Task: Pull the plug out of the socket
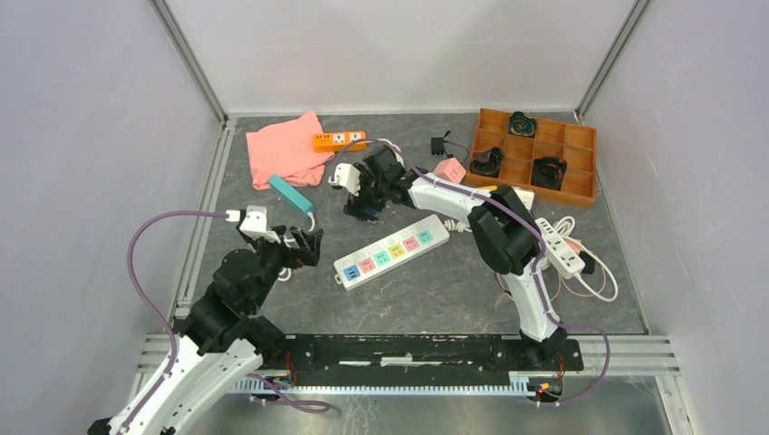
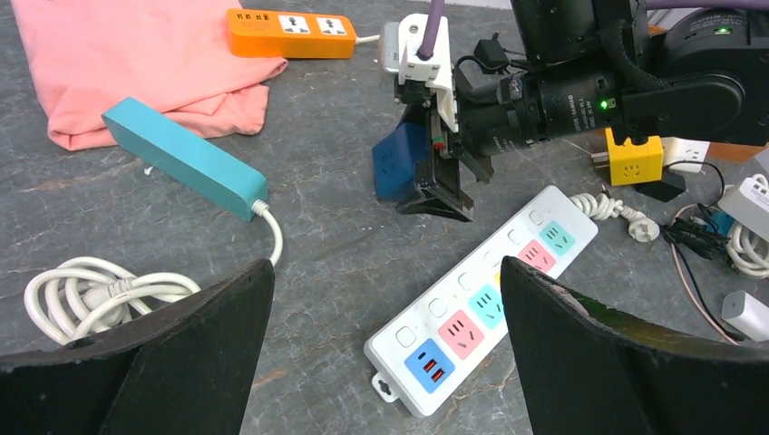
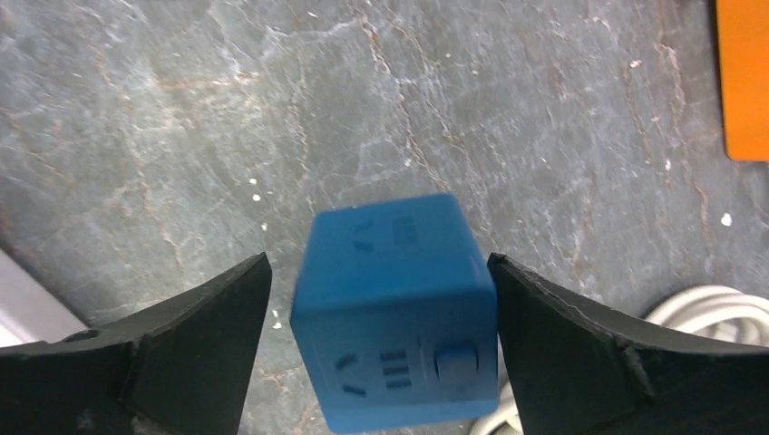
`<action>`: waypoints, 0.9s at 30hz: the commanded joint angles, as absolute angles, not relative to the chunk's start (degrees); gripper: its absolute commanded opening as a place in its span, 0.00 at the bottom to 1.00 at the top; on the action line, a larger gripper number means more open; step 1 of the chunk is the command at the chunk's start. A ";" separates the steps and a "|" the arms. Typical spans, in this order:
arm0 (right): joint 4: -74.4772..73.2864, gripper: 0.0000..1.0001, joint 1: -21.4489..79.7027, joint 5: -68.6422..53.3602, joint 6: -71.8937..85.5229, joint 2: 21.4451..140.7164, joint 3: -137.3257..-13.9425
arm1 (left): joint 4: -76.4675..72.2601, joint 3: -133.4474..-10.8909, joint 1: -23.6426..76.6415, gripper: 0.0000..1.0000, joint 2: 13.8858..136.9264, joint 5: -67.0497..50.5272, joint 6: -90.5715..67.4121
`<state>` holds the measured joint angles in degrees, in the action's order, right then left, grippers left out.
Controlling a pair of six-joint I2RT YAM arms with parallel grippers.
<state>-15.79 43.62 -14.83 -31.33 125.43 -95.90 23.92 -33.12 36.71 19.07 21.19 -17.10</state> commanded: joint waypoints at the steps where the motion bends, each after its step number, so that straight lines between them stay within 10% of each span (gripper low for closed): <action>1: -14.31 0.98 44.01 -20.90 -28.93 121.05 -98.25 | 22.06 -32.83 36.52 1.00 18.46 22.86 -15.27; 27: -9.89 0.98 28.60 -32.61 -37.05 70.55 -63.92 | 22.41 -35.13 36.47 1.00 17.88 19.38 -18.73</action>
<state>-15.20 34.09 -29.10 -37.39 79.77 -69.38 23.73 -33.12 36.71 18.04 21.50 -17.15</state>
